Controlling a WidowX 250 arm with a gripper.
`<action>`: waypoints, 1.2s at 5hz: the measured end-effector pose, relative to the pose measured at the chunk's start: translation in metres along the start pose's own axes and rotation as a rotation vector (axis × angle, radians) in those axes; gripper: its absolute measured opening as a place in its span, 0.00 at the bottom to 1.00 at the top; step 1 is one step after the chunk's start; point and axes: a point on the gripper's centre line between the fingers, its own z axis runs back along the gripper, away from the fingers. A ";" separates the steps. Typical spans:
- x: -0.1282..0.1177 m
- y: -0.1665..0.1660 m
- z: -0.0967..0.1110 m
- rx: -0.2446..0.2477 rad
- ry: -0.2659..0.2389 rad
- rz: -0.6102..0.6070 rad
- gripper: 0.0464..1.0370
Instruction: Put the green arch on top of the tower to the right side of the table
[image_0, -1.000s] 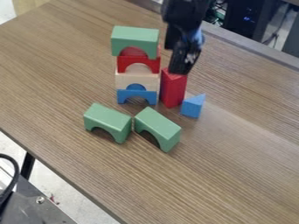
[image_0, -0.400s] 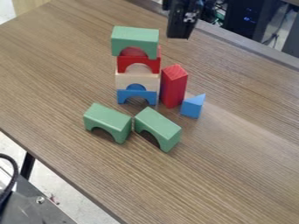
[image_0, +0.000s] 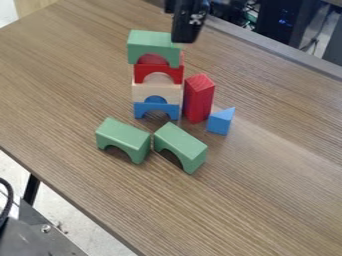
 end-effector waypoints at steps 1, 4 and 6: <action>0.008 -0.007 -0.004 0.007 -0.010 0.014 0.96; 0.029 0.010 -0.042 0.103 -0.111 -0.012 0.91; 0.024 0.012 -0.041 0.120 -0.074 0.006 0.56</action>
